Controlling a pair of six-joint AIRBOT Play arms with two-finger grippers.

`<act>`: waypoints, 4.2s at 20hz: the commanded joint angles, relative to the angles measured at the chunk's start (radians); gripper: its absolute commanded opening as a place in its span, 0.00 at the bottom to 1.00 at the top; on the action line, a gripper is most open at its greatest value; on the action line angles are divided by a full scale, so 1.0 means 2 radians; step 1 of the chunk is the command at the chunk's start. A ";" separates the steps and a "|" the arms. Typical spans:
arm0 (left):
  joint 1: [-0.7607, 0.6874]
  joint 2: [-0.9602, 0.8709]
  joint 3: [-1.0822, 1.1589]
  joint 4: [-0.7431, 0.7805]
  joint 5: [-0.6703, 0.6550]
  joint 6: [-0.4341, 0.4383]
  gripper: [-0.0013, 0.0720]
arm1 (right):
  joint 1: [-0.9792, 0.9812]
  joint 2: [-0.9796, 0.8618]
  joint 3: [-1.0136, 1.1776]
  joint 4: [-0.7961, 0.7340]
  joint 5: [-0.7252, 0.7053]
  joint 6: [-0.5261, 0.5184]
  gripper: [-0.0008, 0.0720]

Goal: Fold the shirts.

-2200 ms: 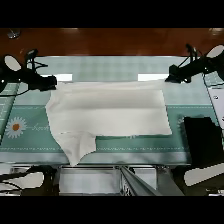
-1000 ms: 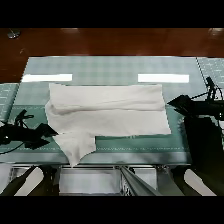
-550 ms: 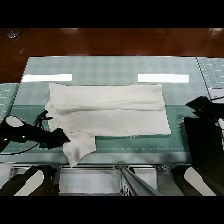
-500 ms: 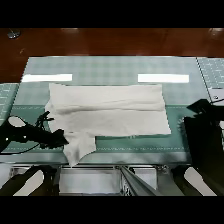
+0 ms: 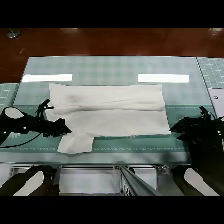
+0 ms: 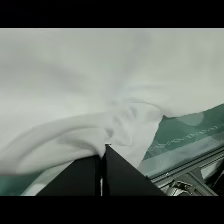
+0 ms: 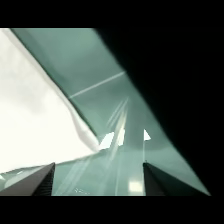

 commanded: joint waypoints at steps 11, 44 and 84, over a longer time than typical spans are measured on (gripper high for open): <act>0.049 -0.001 0.100 -0.011 -0.027 0.039 0.05 | 0.114 -0.090 0.195 0.070 -0.019 -0.027 0.04; -0.053 -0.255 0.460 -0.016 0.027 -0.023 0.18 | 0.174 -0.366 0.498 0.080 0.063 -0.018 0.04; -0.020 0.101 0.473 0.006 -0.022 -0.039 0.04 | 0.554 -0.396 0.633 0.096 -0.076 0.068 0.21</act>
